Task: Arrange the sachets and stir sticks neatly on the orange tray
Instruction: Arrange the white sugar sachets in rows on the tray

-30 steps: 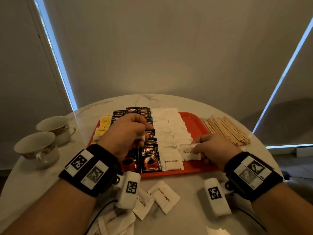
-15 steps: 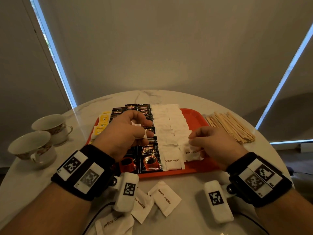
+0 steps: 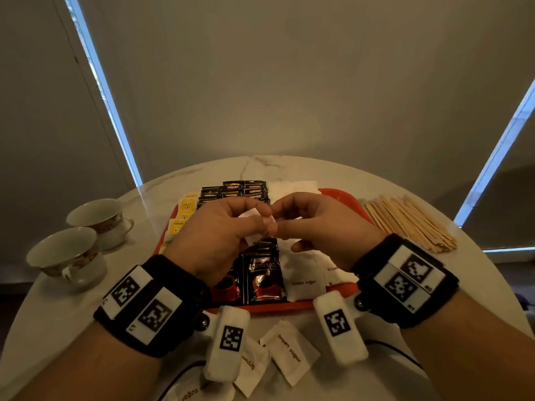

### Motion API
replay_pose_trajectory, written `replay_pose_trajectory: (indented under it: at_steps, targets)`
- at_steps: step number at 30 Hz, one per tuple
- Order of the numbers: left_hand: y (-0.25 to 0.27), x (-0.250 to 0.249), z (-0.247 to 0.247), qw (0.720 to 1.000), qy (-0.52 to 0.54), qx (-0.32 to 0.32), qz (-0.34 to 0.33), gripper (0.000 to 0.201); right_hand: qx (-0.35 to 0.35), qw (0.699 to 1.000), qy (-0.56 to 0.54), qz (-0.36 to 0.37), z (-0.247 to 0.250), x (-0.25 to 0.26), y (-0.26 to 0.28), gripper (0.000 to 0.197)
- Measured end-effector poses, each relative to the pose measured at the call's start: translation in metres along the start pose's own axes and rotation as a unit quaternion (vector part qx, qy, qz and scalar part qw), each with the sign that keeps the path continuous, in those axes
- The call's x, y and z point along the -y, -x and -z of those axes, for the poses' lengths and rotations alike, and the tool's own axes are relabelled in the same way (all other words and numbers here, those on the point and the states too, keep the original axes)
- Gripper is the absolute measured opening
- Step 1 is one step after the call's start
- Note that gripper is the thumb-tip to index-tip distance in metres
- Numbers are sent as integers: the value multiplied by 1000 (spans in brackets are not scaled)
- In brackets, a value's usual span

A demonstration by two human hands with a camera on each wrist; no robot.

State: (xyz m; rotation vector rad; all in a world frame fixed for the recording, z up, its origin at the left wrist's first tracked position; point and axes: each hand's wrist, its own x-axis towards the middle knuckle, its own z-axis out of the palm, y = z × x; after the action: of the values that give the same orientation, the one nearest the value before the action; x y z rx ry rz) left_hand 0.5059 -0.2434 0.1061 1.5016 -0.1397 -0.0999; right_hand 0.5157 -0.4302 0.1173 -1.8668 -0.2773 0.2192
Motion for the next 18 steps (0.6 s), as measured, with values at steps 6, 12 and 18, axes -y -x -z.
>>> replay_pose_trajectory:
  at_steps: [6, 12, 18]
  targets:
    - [-1, -6, 5, 999, 38, -36, -4, 24, 13, 998, -58, -2, -11, 2, -17, 20]
    - [-8, 0, 8, 993, 81, -75, -31, 40, -10, 972, -230, -43, -15, -9, -20, 14]
    - [-9, 4, 9, 992, -17, -86, -92, 21, -42, 962, -271, 2, -11, -10, -19, 2]
